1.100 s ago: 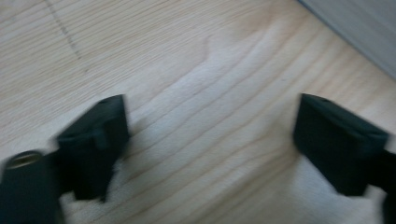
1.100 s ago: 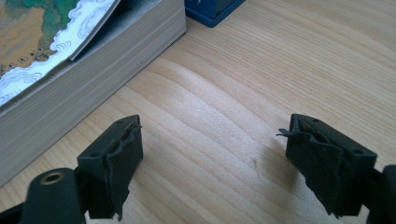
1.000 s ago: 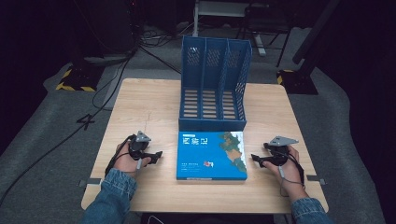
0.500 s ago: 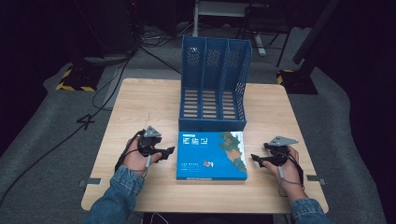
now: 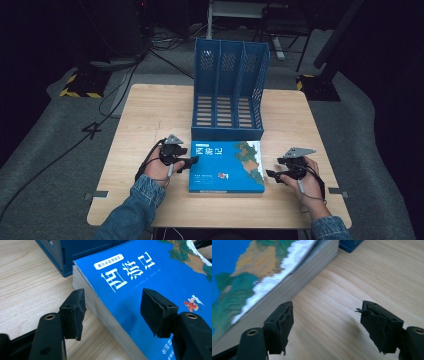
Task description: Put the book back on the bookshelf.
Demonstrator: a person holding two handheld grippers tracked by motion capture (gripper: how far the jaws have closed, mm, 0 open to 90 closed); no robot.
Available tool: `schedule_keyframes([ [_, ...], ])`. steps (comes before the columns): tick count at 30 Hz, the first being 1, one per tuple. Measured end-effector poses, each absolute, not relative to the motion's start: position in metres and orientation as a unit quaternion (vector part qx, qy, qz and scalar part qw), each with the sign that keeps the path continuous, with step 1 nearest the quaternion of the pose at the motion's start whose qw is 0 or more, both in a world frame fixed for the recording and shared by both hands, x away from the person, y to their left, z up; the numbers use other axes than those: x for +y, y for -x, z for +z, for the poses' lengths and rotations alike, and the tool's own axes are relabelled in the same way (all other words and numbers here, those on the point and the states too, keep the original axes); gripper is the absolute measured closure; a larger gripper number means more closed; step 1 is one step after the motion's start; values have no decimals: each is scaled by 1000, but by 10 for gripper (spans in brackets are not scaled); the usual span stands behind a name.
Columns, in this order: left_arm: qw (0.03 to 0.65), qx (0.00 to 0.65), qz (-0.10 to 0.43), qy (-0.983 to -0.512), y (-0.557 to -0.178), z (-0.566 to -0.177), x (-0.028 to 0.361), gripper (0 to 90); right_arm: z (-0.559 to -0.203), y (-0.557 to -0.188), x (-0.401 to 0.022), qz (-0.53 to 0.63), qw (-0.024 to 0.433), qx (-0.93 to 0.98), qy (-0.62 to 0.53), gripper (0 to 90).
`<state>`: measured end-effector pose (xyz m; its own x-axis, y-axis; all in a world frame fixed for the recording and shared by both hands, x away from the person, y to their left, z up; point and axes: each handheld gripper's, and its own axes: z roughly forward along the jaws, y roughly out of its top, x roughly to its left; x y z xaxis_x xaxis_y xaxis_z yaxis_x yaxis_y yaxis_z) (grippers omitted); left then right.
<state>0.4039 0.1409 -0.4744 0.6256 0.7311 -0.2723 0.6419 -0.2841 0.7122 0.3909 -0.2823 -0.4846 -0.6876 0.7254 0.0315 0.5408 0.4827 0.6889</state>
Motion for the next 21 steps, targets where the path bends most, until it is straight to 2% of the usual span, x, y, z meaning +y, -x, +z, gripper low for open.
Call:
schedule_keyframes([
  [10, 409, 425, 60, -805, -409, -483, 134, 303, -458, -371, -257, 356, 113, 867, -329, 295],
  [11, 409, 427, 60, -804, -409, -484, 134, 303, -458, -370, -255, 359, 104, 868, -327, 292],
  [12, 409, 432, 56, -802, -409, -484, 134, 294, -457, -369, -249, 372, 63, 869, -319, 288],
  [13, 412, 432, 52, -801, -410, -485, 134, 287, -456, -368, -246, 375, 56, 871, -313, 285],
  [21, 422, 443, 21, -790, -412, -492, 132, 245, -453, -360, -215, 387, 67, 881, -264, 253],
])
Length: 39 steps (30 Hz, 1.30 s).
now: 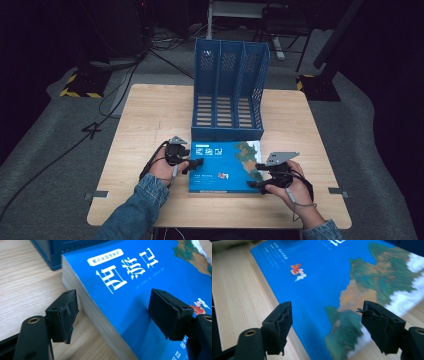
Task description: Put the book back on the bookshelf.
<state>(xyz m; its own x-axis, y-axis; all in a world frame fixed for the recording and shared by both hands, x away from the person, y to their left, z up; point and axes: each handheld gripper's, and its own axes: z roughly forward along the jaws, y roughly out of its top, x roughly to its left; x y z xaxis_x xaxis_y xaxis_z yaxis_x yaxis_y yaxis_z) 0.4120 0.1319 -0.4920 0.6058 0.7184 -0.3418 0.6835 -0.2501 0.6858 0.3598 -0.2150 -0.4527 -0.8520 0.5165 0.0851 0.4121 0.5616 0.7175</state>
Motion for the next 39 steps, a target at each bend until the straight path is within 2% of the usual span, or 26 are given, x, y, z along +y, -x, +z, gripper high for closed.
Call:
schedule_keyframes([
  [12, 432, 438, 9, -788, -413, -497, 131, 172, -463, -358, -186, 383, 53, 889, -244, 236],
  [21, 428, 438, 17, -791, -412, -496, 130, 176, -472, -358, -161, 400, 66, 885, -230, 197],
  [25, 425, 437, 24, -792, -411, -495, 129, 181, -475, -357, -151, 390, 92, 892, -210, 186],
  [31, 423, 443, 28, -790, -410, -494, 128, 194, -482, -352, -140, 383, 130, 896, -184, 111],
  [34, 423, 445, 35, -789, -409, -491, 129, 244, -489, -347, -134, 376, 168, 899, -150, 71],
  [36, 422, 443, 42, -790, -408, -488, 129, 312, -493, -342, -128, 356, 202, 904, -126, 62],
  [39, 420, 437, 52, -794, -407, -486, 129, 345, -493, -342, -126, 351, 208, 905, -124, 59],
])
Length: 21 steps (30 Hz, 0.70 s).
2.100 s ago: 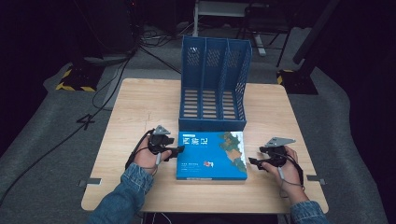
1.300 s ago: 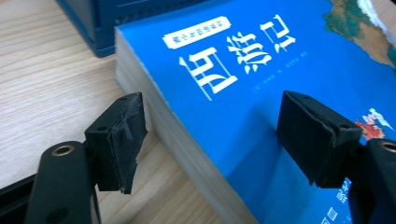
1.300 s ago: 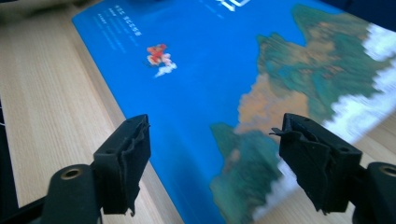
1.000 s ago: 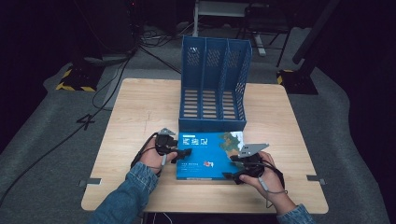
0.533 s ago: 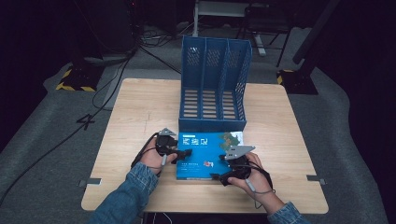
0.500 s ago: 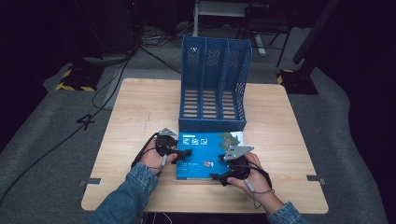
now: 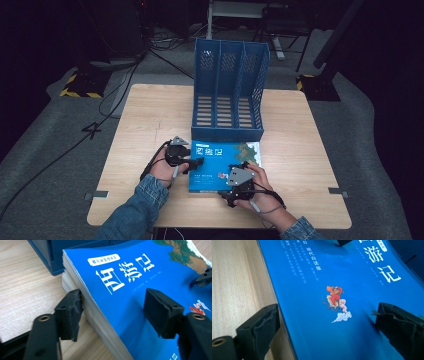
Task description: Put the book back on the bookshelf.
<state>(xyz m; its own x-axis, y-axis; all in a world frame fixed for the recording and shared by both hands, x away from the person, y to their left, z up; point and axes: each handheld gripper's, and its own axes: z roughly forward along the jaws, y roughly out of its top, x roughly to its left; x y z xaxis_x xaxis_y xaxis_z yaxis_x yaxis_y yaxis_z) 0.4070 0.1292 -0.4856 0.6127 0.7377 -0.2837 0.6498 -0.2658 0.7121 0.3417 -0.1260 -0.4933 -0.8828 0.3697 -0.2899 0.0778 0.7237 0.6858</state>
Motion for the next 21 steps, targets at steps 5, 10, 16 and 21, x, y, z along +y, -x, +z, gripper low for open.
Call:
schedule_keyframes([
  [5, 423, 427, 68, -796, -404, -479, 130, 463, -492, -343, -126, 358, 195, 903, -137, 54],
  [10, 434, 421, 69, -793, -402, -474, 131, 554, -492, -344, -126, 360, 189, 903, -140, 50],
  [16, 463, 401, 66, -788, -392, -468, 127, 629, -492, -346, -128, 372, 181, 898, -149, 46],
  [21, 460, 412, 63, -784, -389, -469, 128, 673, -491, -346, -129, 380, 170, 895, -159, 46],
])
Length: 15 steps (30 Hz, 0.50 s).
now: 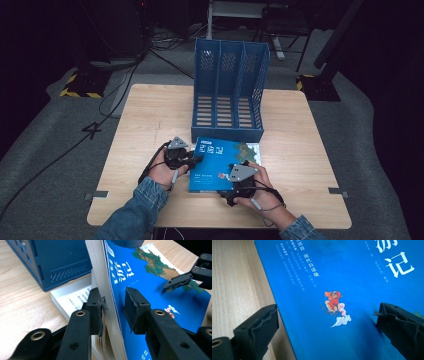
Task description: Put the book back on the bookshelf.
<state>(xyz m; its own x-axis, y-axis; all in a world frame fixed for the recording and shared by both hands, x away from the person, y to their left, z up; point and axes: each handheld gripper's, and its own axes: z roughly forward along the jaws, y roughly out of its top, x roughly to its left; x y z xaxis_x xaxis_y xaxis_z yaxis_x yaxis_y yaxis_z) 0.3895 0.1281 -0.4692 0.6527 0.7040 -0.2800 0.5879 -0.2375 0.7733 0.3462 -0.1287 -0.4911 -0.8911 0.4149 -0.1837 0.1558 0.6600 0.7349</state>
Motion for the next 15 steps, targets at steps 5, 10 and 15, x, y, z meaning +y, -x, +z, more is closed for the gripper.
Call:
schedule_keyframes([
  [5, 468, 415, 39, -780, -389, -462, 132, 739, -490, -346, -129, 375, 173, 896, -161, 62],
  [10, 457, 421, 15, -783, -390, -449, 130, 776, -471, -336, -124, 385, 160, 897, -149, 205],
  [15, 453, 423, 2, -785, -390, -435, 127, 781, -469, -335, -116, 383, 157, 899, -143, 205],
])
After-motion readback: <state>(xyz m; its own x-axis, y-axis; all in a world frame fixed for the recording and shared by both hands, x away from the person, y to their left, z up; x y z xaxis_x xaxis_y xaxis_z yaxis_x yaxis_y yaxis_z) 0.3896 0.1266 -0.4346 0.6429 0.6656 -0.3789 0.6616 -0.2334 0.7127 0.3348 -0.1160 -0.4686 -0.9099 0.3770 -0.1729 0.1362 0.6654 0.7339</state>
